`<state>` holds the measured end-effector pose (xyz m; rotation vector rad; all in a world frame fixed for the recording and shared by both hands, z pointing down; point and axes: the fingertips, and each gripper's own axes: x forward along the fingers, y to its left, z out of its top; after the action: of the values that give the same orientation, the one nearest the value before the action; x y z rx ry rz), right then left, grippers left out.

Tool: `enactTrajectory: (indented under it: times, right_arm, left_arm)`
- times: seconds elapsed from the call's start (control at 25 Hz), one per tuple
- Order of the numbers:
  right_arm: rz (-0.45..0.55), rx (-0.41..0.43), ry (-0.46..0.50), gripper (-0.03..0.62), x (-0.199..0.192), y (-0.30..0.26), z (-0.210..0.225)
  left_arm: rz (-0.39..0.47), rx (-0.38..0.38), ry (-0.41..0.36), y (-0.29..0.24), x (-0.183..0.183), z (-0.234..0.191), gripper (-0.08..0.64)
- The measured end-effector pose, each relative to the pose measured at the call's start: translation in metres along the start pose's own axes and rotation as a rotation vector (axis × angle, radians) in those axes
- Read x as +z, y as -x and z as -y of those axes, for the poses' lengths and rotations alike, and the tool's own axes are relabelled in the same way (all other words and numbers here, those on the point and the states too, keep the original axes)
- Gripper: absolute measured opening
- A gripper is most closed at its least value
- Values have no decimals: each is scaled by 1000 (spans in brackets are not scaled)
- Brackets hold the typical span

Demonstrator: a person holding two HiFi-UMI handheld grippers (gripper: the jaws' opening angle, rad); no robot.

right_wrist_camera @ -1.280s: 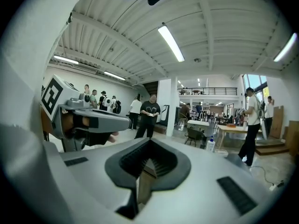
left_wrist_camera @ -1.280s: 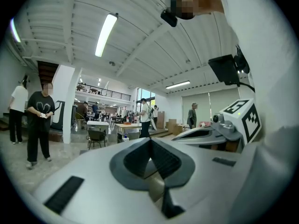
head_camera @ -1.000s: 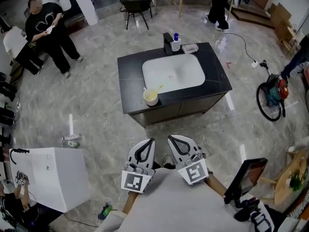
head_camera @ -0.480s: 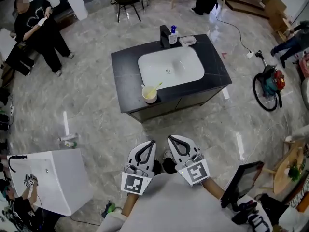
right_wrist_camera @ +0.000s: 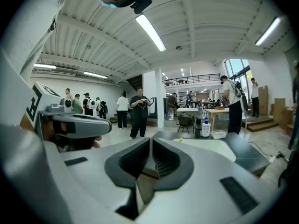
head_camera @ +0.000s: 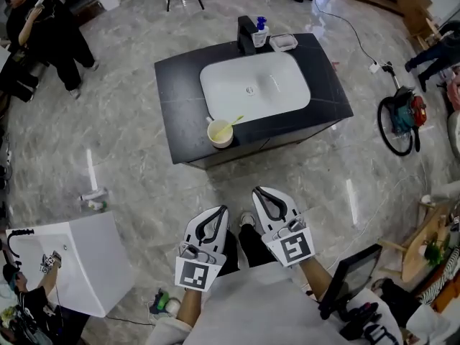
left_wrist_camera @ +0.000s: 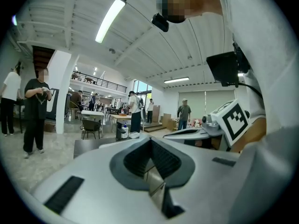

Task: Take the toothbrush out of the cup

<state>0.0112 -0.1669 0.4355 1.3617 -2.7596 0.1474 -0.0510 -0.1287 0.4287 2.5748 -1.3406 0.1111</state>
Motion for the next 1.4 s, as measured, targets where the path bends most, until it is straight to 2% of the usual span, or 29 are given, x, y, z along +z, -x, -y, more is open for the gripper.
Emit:
enactTrajectory:
  times: [0.12, 0.36, 0.44, 0.52, 0.6, 0.76, 0.92, 1.0, 1.08, 1.12, 1.24, 1.4]
  right_arm:
    - [-15, -10, 3, 8, -8, -11, 8]
    - [-42, 3, -29, 65, -20, -29, 13]
    - [-12, -2, -47, 107, -18, -36, 14]
    - [-57, -6, -53, 124, -28, -39, 17]
    - [-114, -7, -55, 129, -43, -41, 21]
    - [-58, -31, -56, 129, -48, -58, 35]
    - [-52, -47, -56, 130, -61, -77, 50]
    - [-50, -52, -51, 130, -67, -87, 55]
    - [-49, -60, -55, 130, -73, -94, 60]
    - [-50, -64, -57, 130, -77, -98, 62]
    - [-57, -72, -60, 130, -91, -108, 68]
    - [-62, -69, -73, 130, -105, -122, 74]
  left_arm:
    - [-10, 3, 6, -5, -4, -7, 3]
    - [-24, -1, 15, -14, -10, -17, 4]
    - [-28, 1, 21, -16, -12, -21, 3]
    - [-33, 1, 25, -19, -15, -24, 3]
    - [-36, 4, 27, -23, -18, -28, 3]
    - [-34, 17, 31, -32, -25, -40, 3]
    - [-50, 19, 24, -38, -36, -46, 3]
    - [-86, 2, -21, -39, -46, -48, 3]
    - [-144, -38, -105, -39, -59, -49, 3]
    - [-155, -42, -113, -40, -64, -50, 3]
    - [-144, -15, -55, -44, -74, -57, 3]
    - [-164, -10, -38, -43, -88, -61, 3]
